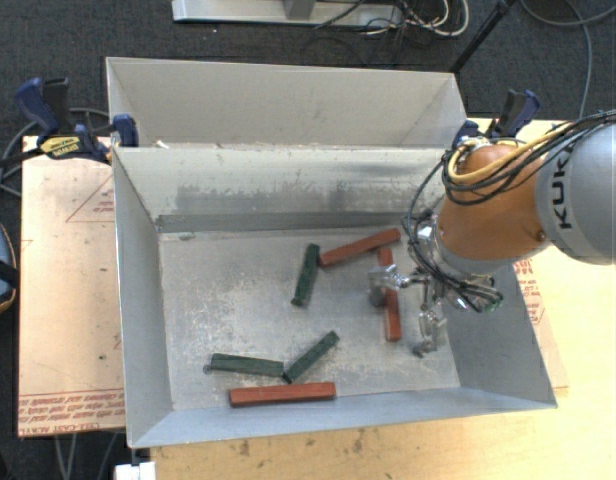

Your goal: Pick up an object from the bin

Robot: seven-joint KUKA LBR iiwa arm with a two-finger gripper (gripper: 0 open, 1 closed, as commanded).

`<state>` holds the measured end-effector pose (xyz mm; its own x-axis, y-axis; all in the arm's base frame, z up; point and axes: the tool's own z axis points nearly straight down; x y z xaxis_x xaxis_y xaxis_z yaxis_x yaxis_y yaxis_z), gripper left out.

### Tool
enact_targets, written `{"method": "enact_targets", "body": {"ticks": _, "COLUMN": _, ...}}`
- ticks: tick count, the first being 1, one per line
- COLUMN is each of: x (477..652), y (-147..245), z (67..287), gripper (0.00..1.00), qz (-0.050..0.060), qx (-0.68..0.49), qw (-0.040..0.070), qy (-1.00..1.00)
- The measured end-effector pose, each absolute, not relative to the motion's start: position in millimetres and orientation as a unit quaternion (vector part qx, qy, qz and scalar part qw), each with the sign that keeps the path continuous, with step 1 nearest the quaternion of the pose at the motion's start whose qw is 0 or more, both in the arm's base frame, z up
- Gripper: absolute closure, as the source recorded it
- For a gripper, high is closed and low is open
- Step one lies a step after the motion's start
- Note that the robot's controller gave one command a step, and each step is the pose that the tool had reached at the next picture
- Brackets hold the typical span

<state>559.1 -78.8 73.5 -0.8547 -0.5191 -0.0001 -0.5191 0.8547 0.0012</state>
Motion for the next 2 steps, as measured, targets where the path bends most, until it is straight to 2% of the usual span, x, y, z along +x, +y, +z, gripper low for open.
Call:
{"method": "enact_targets", "body": {"ticks": 1, "x": 559.8, "y": -78, "z": 74, "gripper": 1.00, "qz": -0.001, "qx": 0.270, "qw": -0.001, "qy": -0.963}}
{"method": "enact_targets", "body": {"ticks": 2, "x": 550.1, "y": -71, "z": 203, "gripper": 1.00, "qz": 0.002, "qx": 0.340, "qw": -0.004, "qy": -0.940}}
